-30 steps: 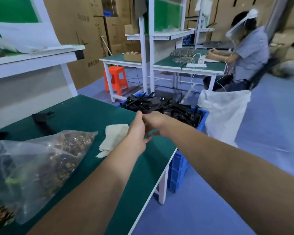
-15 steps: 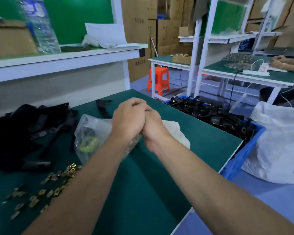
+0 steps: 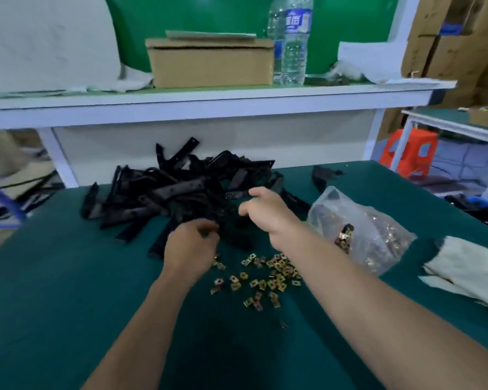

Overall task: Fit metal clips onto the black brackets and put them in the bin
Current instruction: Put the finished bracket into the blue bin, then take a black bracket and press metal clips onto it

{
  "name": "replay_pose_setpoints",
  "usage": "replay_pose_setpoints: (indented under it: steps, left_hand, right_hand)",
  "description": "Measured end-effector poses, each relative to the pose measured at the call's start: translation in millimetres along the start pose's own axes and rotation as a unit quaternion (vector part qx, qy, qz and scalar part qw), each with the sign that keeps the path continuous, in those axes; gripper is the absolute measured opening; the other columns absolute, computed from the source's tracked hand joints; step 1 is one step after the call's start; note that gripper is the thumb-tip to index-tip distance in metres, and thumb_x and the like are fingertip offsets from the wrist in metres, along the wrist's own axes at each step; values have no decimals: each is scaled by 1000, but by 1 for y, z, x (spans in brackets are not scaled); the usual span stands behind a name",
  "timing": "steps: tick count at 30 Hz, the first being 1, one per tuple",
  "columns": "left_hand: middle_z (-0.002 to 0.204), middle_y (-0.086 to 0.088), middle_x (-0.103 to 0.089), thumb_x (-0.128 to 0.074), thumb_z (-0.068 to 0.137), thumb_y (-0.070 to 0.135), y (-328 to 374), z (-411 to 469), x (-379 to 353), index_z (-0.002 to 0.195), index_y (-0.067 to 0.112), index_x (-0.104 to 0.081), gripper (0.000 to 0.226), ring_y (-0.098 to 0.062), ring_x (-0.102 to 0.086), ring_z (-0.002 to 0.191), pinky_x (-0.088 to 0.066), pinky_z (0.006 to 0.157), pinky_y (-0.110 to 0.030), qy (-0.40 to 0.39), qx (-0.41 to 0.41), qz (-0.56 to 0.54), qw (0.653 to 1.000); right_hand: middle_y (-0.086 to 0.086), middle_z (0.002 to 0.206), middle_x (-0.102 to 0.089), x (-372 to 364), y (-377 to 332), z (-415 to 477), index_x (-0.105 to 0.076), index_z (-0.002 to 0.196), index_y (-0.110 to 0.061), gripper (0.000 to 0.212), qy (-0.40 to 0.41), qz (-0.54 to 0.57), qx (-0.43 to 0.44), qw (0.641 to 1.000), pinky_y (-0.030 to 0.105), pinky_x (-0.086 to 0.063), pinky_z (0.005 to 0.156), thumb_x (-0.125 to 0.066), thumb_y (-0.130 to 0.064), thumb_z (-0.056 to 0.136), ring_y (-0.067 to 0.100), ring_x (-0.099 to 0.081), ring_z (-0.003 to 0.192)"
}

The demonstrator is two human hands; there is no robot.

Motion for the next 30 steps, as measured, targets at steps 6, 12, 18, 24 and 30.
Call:
replay_pose_setpoints:
  steps: [6,12,18,24,30]
  left_hand:
    - [109,17,-70,-72,87,31,-52,-17,-32,111,34,-76,24,-8,-62,104,-48,90,-24,-29,-51,71,996]
    - [107,17,-71,-72,89,29,-50,-5,-35,102,33,-79,15,-6,-55,104,-43,88,-23,-33,-102,88,990]
    - [96,18,-68,-74,84,25,-69,3,-24,88,39,-74,14,0,-61,90,-46,80,-14,10,-11,5,1000]
    - [99,16,-62,-64,97,27,-67,-1,-27,103,31,-72,11,-7,-57,93,-43,80,-23,20,-39,56,997]
    - [110,11,-72,-72,92,30,-46,-13,-22,112,26,-76,21,-12,-55,108,-44,93,-28,53,-111,119,985]
  right_hand:
    - [8,146,-49,-50,23,45,-52,143,-15,51,-89,-302,8,949,38,-48,92,-67,-24,96,29,-54,121]
    - [2,144,-47,-92,33,62,-46,145,-20,51,-26,-447,101,888,40,-46,89,-65,-27,98,28,-50,126]
    - [-3,96,-60,-71,16,48,-50,122,-22,47,91,-507,131,847,33,-35,57,-73,-14,82,25,-62,79]
    - [-11,69,-62,-19,22,-7,-56,139,-29,52,138,-445,149,872,29,-33,51,-62,-23,87,14,-50,57]
    - [-12,59,-58,1,49,-37,-61,84,-36,9,131,-281,164,936,28,-36,51,-58,-30,89,7,-55,59]
Point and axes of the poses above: each hand's wrist, its own z-axis towards the middle knuckle, its own x-axis out of the back of the hand, y = z × x, the point moved 7 cm from there along z, towards the middle knuckle
